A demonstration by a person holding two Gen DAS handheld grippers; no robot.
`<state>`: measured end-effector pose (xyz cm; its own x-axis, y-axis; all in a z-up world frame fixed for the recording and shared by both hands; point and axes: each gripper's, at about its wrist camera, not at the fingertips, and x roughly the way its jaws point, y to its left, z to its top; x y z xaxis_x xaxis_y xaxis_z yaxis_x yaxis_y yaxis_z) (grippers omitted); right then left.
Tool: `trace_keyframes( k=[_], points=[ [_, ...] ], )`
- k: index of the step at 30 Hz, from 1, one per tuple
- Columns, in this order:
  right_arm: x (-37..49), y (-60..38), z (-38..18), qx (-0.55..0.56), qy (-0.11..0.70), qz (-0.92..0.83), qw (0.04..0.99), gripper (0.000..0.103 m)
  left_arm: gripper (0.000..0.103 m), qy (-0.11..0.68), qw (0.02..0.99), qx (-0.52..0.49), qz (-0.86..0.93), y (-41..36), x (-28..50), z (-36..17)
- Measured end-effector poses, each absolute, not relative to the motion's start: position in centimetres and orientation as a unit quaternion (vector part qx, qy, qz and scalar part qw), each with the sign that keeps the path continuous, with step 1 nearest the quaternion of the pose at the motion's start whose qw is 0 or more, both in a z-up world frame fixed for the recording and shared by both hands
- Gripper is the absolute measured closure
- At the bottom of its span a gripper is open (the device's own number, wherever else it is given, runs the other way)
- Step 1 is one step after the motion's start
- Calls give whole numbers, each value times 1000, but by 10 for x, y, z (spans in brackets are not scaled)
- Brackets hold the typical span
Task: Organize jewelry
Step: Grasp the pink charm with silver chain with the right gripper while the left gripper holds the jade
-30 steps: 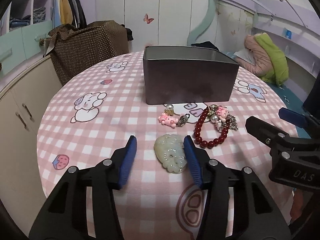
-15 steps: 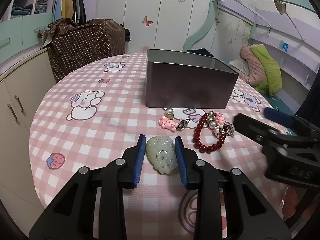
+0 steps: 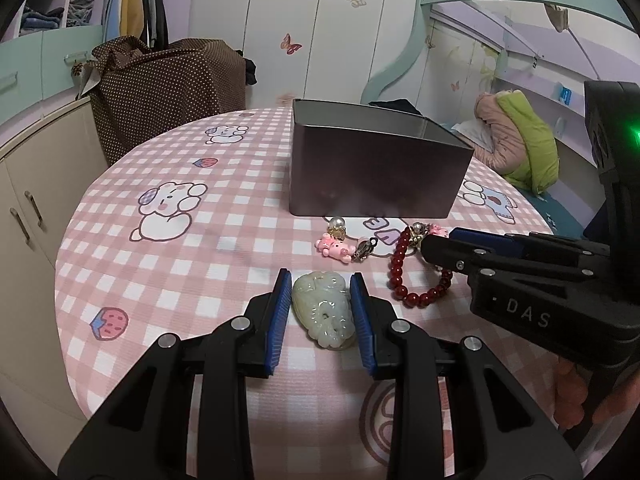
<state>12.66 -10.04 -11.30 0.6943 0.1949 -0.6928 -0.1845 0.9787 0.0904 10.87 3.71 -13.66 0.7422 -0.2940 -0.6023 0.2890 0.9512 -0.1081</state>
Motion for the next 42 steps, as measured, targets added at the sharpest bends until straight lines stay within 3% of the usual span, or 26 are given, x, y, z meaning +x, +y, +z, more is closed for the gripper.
trace_keyframes(
  k=[3,13,15,16,18,21,25,30,33,42],
  points=[
    [123,-103,-112,13,369,102,924,84,73,324,933,-9,-158,38,108,-136],
    [115,-105,-108,2,353,94,931,86,73,324,932,-17,-162,39,107,-135],
    [113,-103,-109,-21,359,86,929,70,73,323,932,-16,-162,40,107,-135],
    [112,-104,-107,-18,356,77,931,48,73,323,932,-17,-162,40,107,-135],
    [109,-108,-102,-5,341,86,936,42,73,322,933,-17,-162,39,107,-135],
    [113,-108,-99,-20,338,82,937,44,73,322,933,-16,-162,40,106,-135],
    [130,-108,-106,-16,374,90,923,63,73,321,933,-15,-162,40,106,-135],
    [145,-111,-106,-13,389,89,917,66,73,321,933,-17,-163,41,106,-136],
    [148,-109,-109,-17,400,88,912,81,73,321,932,-18,-166,43,107,-136],
    [138,-123,-105,12,377,81,923,83,73,323,931,-26,-169,43,108,-135]
  ],
)
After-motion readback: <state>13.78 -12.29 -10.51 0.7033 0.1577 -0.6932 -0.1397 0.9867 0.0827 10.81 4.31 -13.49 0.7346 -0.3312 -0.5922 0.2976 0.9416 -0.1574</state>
